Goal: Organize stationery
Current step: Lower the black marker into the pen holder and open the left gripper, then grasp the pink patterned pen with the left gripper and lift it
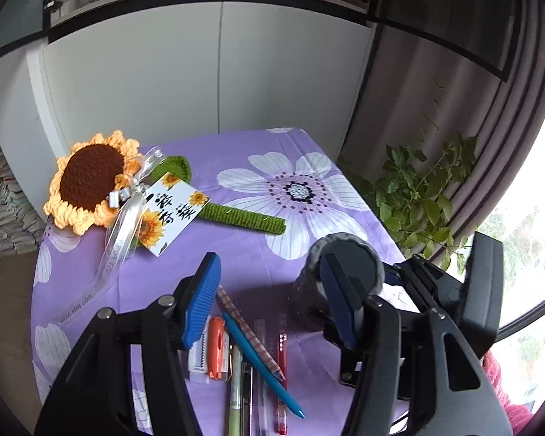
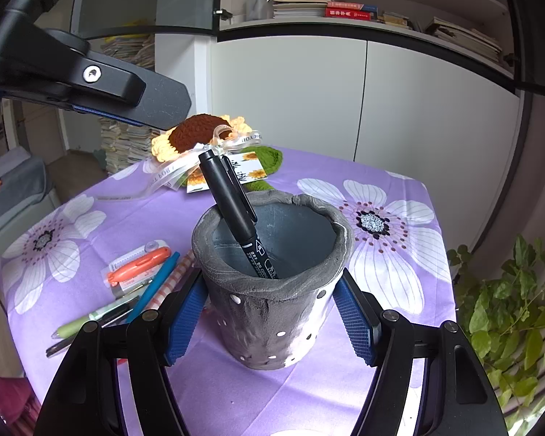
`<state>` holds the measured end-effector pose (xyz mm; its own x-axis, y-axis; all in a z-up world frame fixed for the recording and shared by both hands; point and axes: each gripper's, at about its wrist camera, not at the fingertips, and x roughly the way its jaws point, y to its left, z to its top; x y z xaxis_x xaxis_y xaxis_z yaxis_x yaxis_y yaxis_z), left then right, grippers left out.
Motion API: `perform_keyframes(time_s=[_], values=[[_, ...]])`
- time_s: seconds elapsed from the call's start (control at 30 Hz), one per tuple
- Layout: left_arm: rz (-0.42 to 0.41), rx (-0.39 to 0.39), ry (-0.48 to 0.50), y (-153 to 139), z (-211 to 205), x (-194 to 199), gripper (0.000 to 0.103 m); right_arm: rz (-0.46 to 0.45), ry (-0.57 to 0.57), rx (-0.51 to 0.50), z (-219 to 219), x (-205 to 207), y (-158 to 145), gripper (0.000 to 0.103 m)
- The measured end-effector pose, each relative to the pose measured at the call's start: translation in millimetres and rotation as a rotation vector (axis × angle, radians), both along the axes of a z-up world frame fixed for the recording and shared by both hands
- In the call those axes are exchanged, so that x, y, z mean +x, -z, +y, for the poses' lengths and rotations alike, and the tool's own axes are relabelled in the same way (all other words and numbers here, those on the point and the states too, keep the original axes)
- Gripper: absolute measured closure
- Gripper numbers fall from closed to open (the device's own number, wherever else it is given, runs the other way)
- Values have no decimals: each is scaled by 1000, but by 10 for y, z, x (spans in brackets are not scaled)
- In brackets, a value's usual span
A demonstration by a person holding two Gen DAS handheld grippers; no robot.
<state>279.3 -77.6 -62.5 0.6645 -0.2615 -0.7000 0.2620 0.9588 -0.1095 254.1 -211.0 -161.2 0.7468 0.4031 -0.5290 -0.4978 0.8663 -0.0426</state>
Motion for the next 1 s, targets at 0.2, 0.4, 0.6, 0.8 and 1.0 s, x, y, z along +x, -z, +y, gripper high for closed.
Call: perform_keyframes(time_s=[0.2,0.4,0.6,0.8,1.0], values=[[131,-11,-132,357,240,242,51,0,0,0,0,0,0,32],[256,-7,-171,779,234,565,72,0,0,0,-1,0,-1,32],[339,25,-203,1044,157,793,79,1,-1,1,-2,2,-1,32],[371,39,-226,1124,170,890,79,3,-2,7,-21,1,-6,32],[357,49,-226,1133,145,866,88,3,-1,6,-21,0,-7,32]])
